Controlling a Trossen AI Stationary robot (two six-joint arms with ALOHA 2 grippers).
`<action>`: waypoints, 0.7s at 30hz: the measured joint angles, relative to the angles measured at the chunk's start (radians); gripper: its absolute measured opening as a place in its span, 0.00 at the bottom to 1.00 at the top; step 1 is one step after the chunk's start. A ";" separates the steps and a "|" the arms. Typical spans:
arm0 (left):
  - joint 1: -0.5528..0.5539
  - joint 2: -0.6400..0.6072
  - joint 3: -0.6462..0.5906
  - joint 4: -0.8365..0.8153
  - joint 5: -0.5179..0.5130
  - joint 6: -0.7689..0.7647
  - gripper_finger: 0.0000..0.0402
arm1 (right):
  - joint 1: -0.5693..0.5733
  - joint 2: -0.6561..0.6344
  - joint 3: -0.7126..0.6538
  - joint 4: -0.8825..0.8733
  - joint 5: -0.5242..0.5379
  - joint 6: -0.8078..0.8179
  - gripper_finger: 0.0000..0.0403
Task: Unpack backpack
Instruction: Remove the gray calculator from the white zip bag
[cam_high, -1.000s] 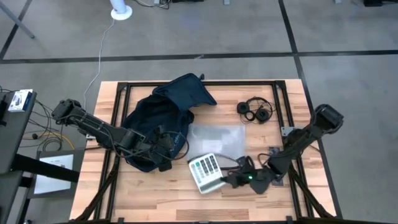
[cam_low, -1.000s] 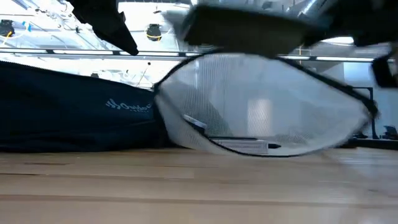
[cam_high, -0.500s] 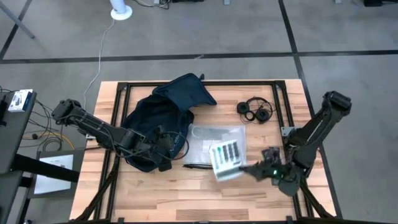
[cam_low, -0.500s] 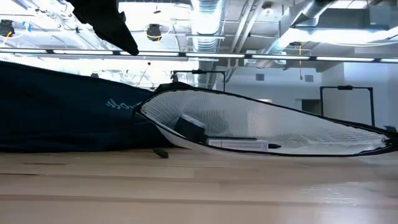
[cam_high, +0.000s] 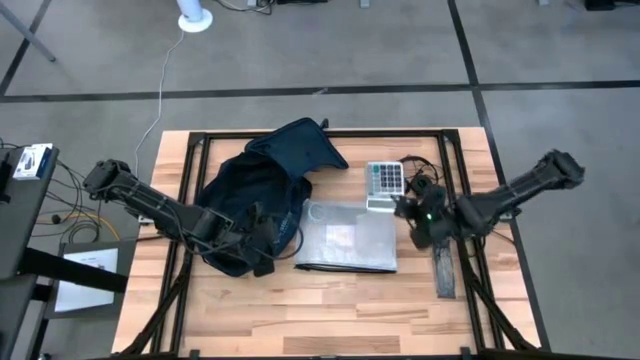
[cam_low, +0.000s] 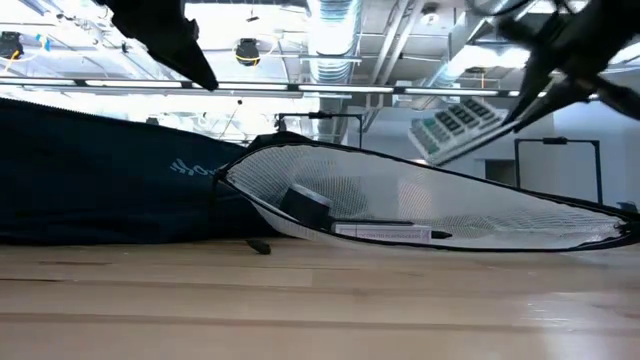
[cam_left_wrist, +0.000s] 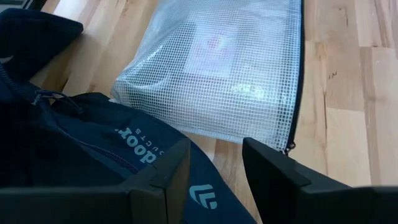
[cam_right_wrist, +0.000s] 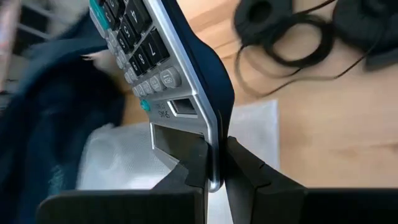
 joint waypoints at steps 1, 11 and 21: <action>-0.007 0.000 0.000 0.001 -0.007 0.000 0.33 | -0.061 0.000 0.000 0.020 -0.042 -0.061 0.04; -0.079 0.000 0.000 -0.001 -0.042 -0.011 0.33 | -0.539 0.080 0.000 0.319 -0.315 -0.466 0.04; -0.158 0.000 0.000 0.006 -0.043 -0.087 0.33 | -0.640 0.337 0.000 0.565 -0.508 -0.434 0.04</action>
